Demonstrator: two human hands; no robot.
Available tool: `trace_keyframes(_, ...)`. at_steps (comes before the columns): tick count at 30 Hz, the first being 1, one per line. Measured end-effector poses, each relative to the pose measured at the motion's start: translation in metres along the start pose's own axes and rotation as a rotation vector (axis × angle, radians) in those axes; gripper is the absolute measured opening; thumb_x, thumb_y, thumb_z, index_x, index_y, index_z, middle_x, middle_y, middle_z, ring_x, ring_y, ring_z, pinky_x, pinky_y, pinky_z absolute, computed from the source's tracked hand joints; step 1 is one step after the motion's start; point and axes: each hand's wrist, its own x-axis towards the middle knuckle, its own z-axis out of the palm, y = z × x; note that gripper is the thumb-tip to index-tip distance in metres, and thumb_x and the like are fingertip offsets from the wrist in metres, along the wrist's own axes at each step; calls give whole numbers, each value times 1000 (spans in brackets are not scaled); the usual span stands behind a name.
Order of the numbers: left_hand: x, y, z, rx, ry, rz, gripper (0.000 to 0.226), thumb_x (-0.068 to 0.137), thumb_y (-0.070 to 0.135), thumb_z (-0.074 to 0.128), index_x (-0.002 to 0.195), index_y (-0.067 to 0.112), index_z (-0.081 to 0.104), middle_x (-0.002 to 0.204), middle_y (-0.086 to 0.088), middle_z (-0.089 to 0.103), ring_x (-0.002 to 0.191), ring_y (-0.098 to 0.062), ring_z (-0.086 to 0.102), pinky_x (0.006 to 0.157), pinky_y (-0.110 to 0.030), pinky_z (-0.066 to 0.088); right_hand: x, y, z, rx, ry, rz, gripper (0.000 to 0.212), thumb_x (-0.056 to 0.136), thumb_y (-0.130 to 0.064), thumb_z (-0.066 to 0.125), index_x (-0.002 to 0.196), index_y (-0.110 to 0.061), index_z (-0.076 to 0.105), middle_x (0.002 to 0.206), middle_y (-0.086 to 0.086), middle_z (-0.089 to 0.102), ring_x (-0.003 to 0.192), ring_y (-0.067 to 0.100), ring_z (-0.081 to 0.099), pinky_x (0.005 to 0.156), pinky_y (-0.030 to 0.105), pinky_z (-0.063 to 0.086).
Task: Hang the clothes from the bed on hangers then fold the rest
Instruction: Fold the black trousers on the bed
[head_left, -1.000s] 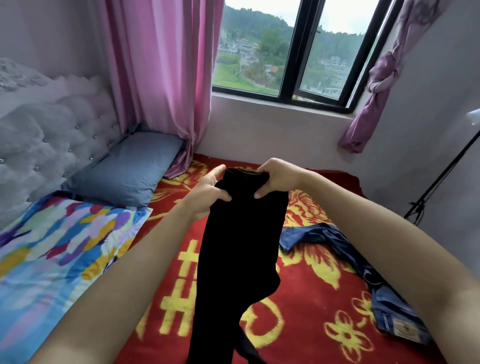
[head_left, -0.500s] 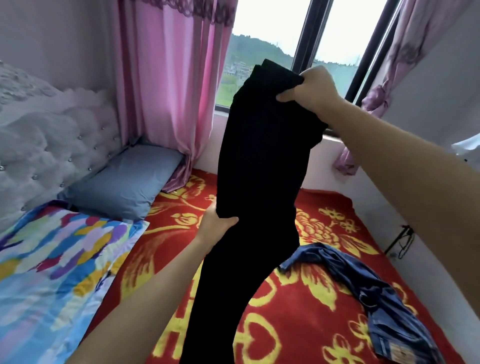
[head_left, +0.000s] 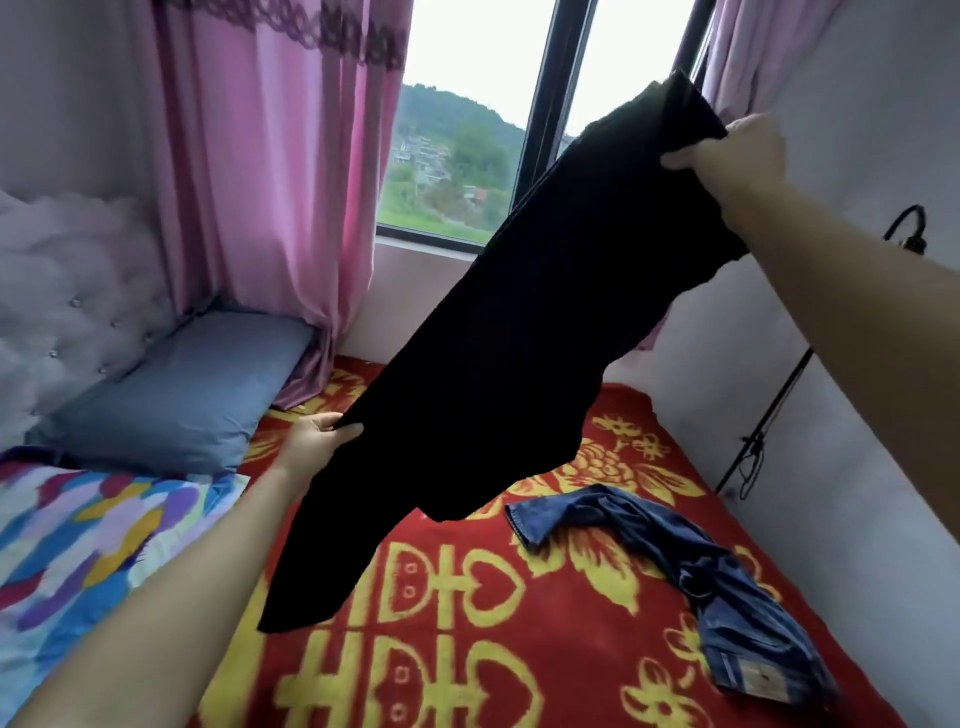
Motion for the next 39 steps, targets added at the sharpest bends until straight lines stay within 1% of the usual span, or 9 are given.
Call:
trace_keyframes(6, 50, 60, -9, 270, -40, 176, 9, 87, -1, 61, 91, 6, 64, 63, 2, 63, 47, 0, 55, 50, -11, 44, 3, 91, -28, 56, 91, 291, 31, 58, -23, 79, 61, -14, 49, 65, -2, 52, 73, 21, 59, 66, 31, 49)
trace_keyframes(11, 87, 30, 75, 611, -117, 163, 10, 90, 8, 58, 96, 8, 66, 85, -12, 60, 81, -23, 56, 75, -32, 39, -3, 202, -55, -122, 138, 523, 45, 64, -25, 80, 99, -3, 63, 96, 11, 66, 87, 25, 63, 78, 35, 51)
trace_keyframes(14, 101, -15, 130, 1034, 11, 13, 36, 94, 28, 48, 130, 26, 52, 127, -6, 57, 124, -30, 43, 102, -44, 28, -14, 279, -69, -280, 162, 624, 49, 65, -26, 81, 101, 2, 63, 108, 19, 66, 95, 33, 63, 80, 39, 50)
trace_keyframes(16, 95, -59, 168, 1094, -88, -155, 55, 94, 39, 48, 145, 28, 30, 148, -8, 36, 136, -34, 26, 107, -52, 23, -28, 331, -73, -399, 116, 669, 47, 69, -27, 80, 100, 3, 61, 108, 21, 65, 96, 37, 63, 77, 39, 48)
trace_keyframes(20, 53, -157, 229, 1074, -246, -411, 67, 95, 40, 47, 150, 26, 12, 157, -13, 12, 143, -35, 9, 111, -54, 17, -67, 440, -68, -600, -72, 777, 41, 77, -26, 75, 100, 4, 60, 108, 25, 63, 96, 41, 61, 78, 42, 48)
trace_keyframes(25, -11, -233, 229, 1088, -277, -670, 65, 96, 39, 42, 150, 21, 9, 156, -14, 13, 141, -35, 13, 111, -47, 23, -121, 529, -44, -739, -254, 909, 42, 80, -22, 71, 112, 4, 61, 116, 27, 60, 105, 43, 58, 87, 45, 47)
trace_keyframes(34, -49, -257, 173, 1110, -152, -867, 63, 95, 37, 40, 149, 16, 15, 149, -15, 30, 138, -34, 24, 107, -42, 29, -137, 536, 13, -829, -492, 863, 17, 82, -16, 60, 88, 0, 58, 82, 19, 57, 81, 34, 58, 73, 35, 42)
trace_keyframes(36, -49, -255, 169, 1076, -123, -871, 62, 96, 37, 41, 149, 17, 16, 150, -15, 28, 137, -35, 23, 107, -43, 28, -141, 521, 38, -835, -567, 829, 17, 82, -19, 59, 79, -4, 53, 83, 17, 59, 73, 30, 56, 70, 33, 41)
trace_keyframes(39, -47, -256, 156, 1020, -100, -874, 63, 96, 37, 40, 150, 17, 13, 152, -14, 25, 138, -37, 18, 108, -45, 27, -152, 493, 87, -819, -673, 753, 20, 80, -26, 60, 88, -7, 56, 102, 16, 64, 94, 34, 61, 77, 34, 45)
